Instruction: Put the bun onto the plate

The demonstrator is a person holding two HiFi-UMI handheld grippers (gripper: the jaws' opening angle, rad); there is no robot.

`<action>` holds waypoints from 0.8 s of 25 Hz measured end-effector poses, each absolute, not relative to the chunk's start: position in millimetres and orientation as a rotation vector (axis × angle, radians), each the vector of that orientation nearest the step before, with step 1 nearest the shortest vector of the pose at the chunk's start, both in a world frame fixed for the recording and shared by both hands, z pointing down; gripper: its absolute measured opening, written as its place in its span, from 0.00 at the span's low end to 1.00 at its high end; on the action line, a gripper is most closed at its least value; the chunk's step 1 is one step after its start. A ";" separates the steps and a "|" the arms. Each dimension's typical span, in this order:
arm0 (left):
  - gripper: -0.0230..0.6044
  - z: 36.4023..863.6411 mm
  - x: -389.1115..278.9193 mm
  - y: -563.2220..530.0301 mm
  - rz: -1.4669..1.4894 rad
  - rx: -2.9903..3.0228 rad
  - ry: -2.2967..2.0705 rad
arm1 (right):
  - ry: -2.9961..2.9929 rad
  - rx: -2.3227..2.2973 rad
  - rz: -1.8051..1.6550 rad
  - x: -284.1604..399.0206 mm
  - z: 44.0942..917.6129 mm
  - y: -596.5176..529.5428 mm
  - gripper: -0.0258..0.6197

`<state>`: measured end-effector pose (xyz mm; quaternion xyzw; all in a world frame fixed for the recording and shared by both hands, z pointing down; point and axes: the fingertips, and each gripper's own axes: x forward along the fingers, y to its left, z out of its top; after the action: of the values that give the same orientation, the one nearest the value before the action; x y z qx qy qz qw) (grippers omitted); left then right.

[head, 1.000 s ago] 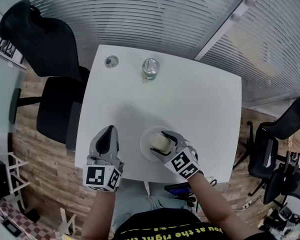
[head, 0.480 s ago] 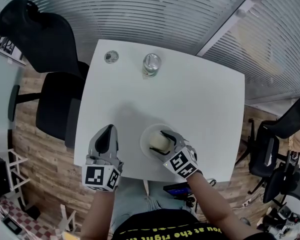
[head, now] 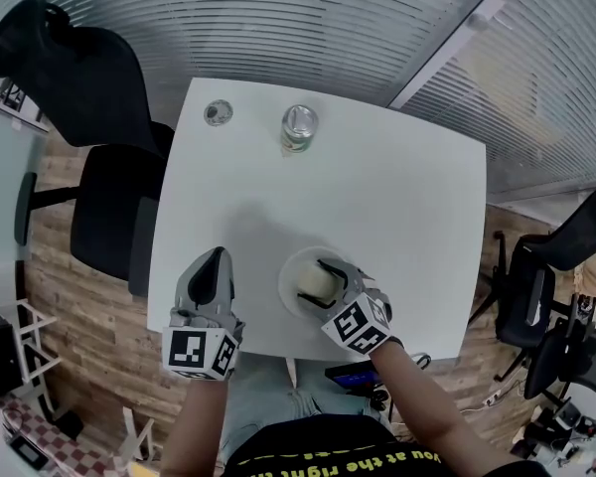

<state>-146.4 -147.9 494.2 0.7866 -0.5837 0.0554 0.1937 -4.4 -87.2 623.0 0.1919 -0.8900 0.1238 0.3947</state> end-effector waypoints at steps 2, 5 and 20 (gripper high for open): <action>0.04 494.1 -146.2 -148.8 0.150 2.207 -1.633 | -2.241 0.474 0.292 -5.1 625.4 -85.0 0.56; 0.04 494.7 -146.5 -149.7 0.151 2.210 -1.626 | -2.225 0.461 0.292 -5.6 627.7 -83.7 0.56; 0.04 494.1 -150.7 -154.5 0.152 2.225 -1.608 | -2.184 0.405 0.324 -6.7 628.7 -83.6 0.59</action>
<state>-150.7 -154.5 494.1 0.7938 -0.5736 0.0542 0.1947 -6.7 -83.6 628.7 0.1624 -0.8768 0.1301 0.4335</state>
